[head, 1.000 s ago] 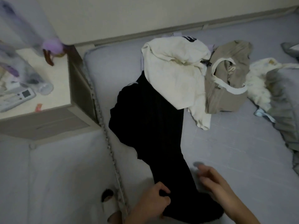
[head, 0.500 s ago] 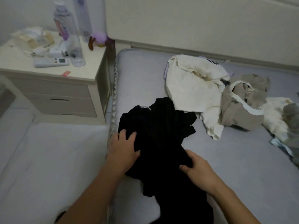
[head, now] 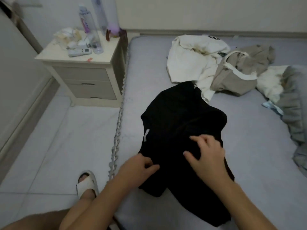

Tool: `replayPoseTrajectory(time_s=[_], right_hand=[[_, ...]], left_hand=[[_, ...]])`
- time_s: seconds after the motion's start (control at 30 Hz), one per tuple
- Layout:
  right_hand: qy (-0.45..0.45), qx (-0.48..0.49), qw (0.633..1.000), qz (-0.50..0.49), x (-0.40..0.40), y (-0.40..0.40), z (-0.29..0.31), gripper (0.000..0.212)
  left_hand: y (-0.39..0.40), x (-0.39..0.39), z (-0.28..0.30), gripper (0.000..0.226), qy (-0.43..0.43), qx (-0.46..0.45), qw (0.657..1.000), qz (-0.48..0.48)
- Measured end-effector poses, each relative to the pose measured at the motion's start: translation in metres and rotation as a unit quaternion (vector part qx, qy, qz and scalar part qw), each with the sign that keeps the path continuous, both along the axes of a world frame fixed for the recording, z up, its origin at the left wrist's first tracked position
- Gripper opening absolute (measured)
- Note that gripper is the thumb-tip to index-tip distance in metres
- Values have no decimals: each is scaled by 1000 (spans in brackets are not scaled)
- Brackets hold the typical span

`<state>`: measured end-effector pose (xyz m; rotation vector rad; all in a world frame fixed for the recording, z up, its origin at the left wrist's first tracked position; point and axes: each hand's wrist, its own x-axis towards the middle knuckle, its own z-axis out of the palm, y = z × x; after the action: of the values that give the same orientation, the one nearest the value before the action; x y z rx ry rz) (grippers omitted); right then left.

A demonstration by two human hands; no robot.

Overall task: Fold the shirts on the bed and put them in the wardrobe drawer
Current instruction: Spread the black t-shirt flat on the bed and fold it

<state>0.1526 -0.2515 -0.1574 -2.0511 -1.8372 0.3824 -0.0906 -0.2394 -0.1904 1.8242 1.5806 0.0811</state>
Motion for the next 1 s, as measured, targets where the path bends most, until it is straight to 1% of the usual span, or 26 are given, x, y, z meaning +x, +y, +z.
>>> replayPoseTrajectory(time_s=[0.03, 0.07, 0.1, 0.13, 0.17, 0.2, 0.27, 0.3, 0.33, 0.4, 0.43, 0.47, 0.5, 0.53, 0.57, 0.6, 0.63, 0.67, 0.7, 0.73, 0.77, 0.8, 0.83, 0.87, 0.93, 1.0], right_hand=[[-8, -26, 1000, 16, -17, -16, -10, 66], [-20, -63, 998, 23, -31, -26, -21, 77], [-41, -106, 993, 21, -41, -32, -32, 89], [-68, -139, 988, 17, -46, -35, -42, 97], [-96, -156, 983, 18, -47, -36, -47, 98], [-116, -145, 982, 26, -44, -35, -50, 92], [-116, -84, 989, 48, -23, -32, -50, 65], [-129, -58, 989, 48, -6, -28, -48, 53], [-152, -54, 986, 41, 15, -21, -43, 47], [-202, -71, 977, 2, 58, -1, -25, 44], [-222, -85, 971, -24, 78, 8, -17, 45], [-233, -98, 966, -57, 94, 14, -11, 47], [-230, -112, 962, -96, 106, 16, -7, 52], [-212, -114, 961, -133, 110, 12, -4, 59], [-181, -95, 966, -161, 108, 4, 1, 65], [-146, -56, 972, -175, 100, -9, 2, 68], [-112, -11, 978, -175, 89, -26, 0, 65], [-78, 21, 983, -163, 74, -46, -6, 60], [-54, 36, 988, -140, 55, -69, -14, 54], [-45, 30, 992, -112, 38, -90, -24, 54], [-43, -1, 995, -90, 22, -107, -36, 61], [-44, -45, 995, -78, 10, -120, -45, 73], [-49, -91, 992, -78, 5, -129, -53, 83], [-53, -124, 987, -91, 6, -134, -58, 88], [-68, -157, 975, -142, 25, -133, -58, 84], [-71, -179, 966, -174, 54, -134, -47, 73]], left_hand=[[3, 0, -2, 26, 1, 54, 998, 20], [7, 1, -3, 35, -10, 100, 994, 45], [13, 3, -3, 47, -29, 114, 991, 66], [18, 4, -2, 58, -45, 95, 991, 83], [23, 5, -3, 66, -58, 59, 992, 93], [26, 5, -5, 68, -64, 27, 993, 97], [26, 6, -8, 61, -63, 4, 995, 80], [23, 7, -9, 55, -62, -2, 996, 68], [18, 8, -9, 47, -59, -12, 997, 56], [0, 18, -10, 23, -46, -54, 997, 12], [-11, 26, -11, 14, -27, -82, 996, -35], [-21, 36, -12, 12, -6, -99, 991, -90], [-29, 45, -14, 15, 2, -102, 987, -126], [-33, 53, -14, 18, -6, -81, 987, -136], [-32, 58, -10, 19, -27, -31, 992, -115], [-27, 62, -8, 23, -41, 44, 995, -81], [-18, 64, -8, 34, -32, 127, 990, -58], [-9, 63, -7, 51, 13, 174, 983, -53], [-2, 60, -8, 66, 79, 171, 979, -72], [2, 57, -8, 72, 140, 145, 974, -104], [3, 53, -11, 69, 178, 124, 966, -139], [1, 48, -14, 60, 188, 121, 962, -159], [-4, 44, -17, 48, 176, 126, 963, -161], [-9, 38, -16, 38, 157, 120, 968, -156], [-22, 32, -12, 28, 146, 62, 974, -164], [-35, 29, -7, 21, 143, -42, 969, -197]])
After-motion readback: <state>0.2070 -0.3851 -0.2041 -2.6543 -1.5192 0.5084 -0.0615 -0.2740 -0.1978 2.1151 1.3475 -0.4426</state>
